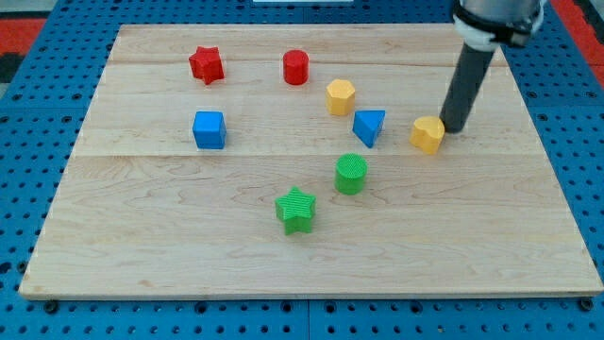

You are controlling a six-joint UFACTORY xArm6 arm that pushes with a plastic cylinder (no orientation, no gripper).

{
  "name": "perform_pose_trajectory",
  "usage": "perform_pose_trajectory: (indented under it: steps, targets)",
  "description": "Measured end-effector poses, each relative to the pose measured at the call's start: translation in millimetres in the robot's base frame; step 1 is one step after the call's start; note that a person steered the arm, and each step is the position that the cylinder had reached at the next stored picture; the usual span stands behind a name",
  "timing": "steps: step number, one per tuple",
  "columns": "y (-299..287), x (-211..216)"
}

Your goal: Move the yellow heart diagonally to the top left of the green star

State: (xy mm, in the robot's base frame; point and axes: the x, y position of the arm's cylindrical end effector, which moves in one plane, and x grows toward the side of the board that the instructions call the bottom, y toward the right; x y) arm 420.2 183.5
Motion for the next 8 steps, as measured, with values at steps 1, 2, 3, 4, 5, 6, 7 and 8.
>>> perform_pose_trajectory:
  steps: [1, 2, 3, 4, 5, 6, 7, 8]
  targets:
    - [0.0, 52.0]
    - [0.6, 93.8]
    - [40.7, 94.2]
    - [79.0, 94.2]
    - [88.9, 94.2]
    - [97.7, 94.2]
    - [109.4, 94.2]
    - [116.9, 94.2]
